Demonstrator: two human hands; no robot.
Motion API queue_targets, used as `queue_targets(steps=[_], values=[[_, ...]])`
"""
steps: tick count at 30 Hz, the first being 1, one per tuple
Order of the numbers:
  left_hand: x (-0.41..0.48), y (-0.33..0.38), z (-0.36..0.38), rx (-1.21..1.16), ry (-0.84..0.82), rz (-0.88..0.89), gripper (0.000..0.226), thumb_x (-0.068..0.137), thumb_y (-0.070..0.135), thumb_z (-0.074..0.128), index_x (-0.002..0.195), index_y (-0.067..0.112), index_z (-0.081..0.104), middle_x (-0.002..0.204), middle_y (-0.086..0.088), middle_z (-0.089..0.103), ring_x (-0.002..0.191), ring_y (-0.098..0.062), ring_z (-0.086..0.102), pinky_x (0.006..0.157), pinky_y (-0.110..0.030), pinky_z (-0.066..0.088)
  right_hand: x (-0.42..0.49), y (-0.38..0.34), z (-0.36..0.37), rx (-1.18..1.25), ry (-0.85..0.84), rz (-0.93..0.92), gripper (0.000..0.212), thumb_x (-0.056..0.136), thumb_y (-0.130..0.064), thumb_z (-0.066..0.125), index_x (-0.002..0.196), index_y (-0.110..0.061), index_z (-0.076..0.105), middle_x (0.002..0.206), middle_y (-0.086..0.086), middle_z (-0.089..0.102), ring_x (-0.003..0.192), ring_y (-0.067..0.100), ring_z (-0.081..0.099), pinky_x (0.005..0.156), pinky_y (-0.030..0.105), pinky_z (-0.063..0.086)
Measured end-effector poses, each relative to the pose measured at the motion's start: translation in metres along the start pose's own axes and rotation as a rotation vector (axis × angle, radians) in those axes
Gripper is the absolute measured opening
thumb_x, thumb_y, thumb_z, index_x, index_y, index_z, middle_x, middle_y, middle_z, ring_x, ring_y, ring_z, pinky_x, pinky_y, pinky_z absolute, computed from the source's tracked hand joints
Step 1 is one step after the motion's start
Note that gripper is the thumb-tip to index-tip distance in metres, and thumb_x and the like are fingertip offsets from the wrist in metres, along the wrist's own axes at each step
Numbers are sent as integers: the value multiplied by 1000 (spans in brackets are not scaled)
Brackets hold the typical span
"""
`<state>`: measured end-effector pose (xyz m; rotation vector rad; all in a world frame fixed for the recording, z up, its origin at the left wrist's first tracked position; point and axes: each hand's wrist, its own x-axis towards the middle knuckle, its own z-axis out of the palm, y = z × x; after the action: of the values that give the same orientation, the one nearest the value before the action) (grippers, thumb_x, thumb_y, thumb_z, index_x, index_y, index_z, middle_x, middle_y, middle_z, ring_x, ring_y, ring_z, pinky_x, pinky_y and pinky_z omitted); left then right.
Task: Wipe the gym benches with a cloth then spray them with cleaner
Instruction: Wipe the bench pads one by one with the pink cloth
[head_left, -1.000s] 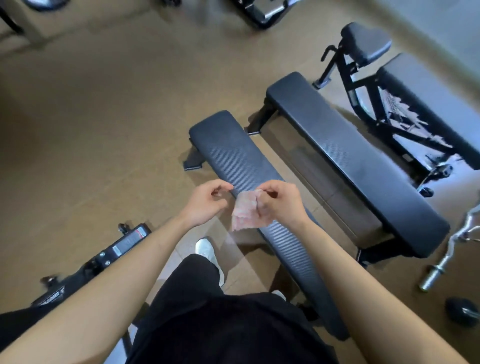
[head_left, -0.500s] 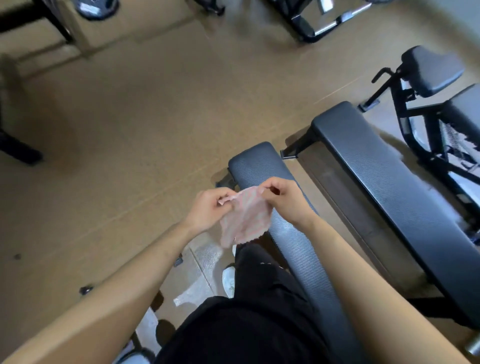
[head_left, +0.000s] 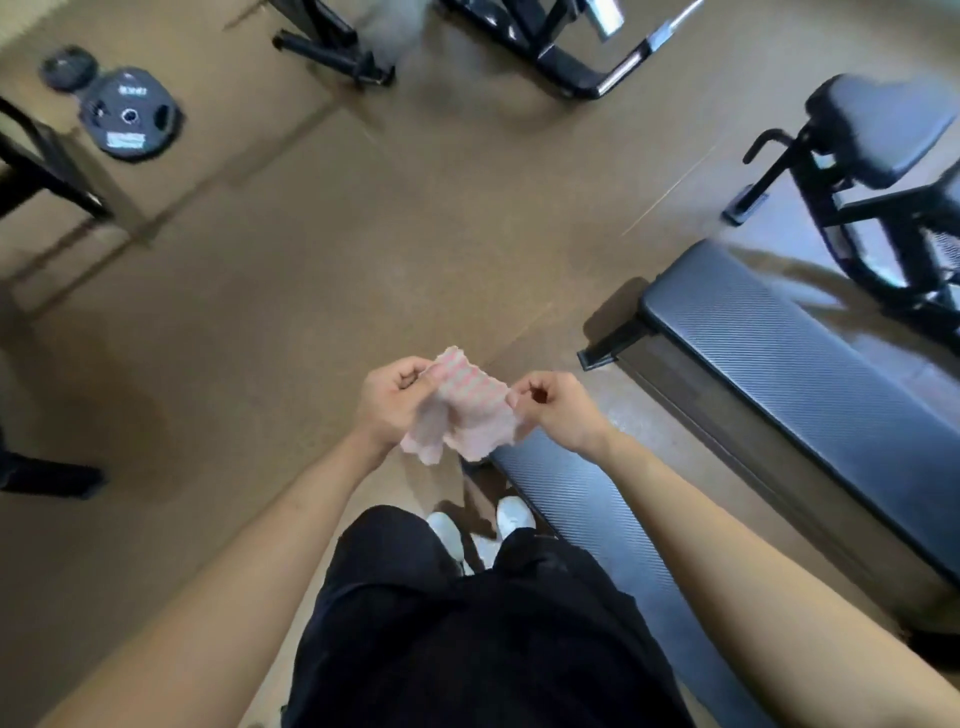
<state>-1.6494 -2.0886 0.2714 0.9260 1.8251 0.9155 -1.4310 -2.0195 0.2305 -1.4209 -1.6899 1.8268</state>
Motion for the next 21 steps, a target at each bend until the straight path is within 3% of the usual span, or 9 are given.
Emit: queue_targets(steps=[3,6,9,13,15,17,19,21], values=[[66,17,-3,-21,-4,-32,15,98,10,65,90,-1,72,83,-9,62,77,-14,51,64,-22,40,36,-16,-9,27,33,41,13,95,-3,67,93,9,69,77,25,71,67,24,67,60,22,55],[133,29,-6,-63,-87,-81,19,99,15,65,89,-1,69,85,-10,61,78,-14,50,65,-22,42,77,-23,-15,-64,57,95,9,90,-11,75,87,-3,76,76,15,74,66,12,60,62,24,47],[201,41,-11,-98,-180,-79,21,97,21,68,84,4,69,84,-9,64,78,-14,55,72,-30,44,122,-32,-20,-50,145,184,16,91,-16,75,84,-2,74,72,11,71,59,1,52,58,18,41],[298,69,-16,-77,-341,-38,20,94,18,71,78,7,68,73,-5,64,61,-1,55,57,-14,44,185,-67,-24,-4,326,315,12,95,-12,69,83,-8,70,65,-8,65,55,-1,53,55,12,42],[341,85,-19,-17,-449,30,16,95,14,71,82,4,70,70,-5,63,54,3,52,55,-16,42,215,-88,-26,0,379,352,9,93,-18,71,93,-9,70,80,-5,70,70,6,63,66,21,52],[381,103,-17,58,-566,117,12,95,12,69,84,8,71,69,1,63,57,5,52,60,-19,42,244,-113,-31,12,448,341,21,91,-25,75,108,-16,70,102,-5,70,90,13,67,79,30,56],[412,127,-13,120,-681,170,14,96,21,70,84,14,73,71,4,65,63,3,55,64,-19,44,270,-138,-41,71,514,290,44,89,-30,76,130,-23,62,124,-11,61,102,9,65,83,26,57],[439,152,-4,156,-781,208,20,95,30,70,87,13,75,76,1,67,69,-4,57,66,-20,45,293,-165,-59,176,577,202,56,90,-25,76,141,-24,53,129,-19,55,97,-1,67,77,14,54]])
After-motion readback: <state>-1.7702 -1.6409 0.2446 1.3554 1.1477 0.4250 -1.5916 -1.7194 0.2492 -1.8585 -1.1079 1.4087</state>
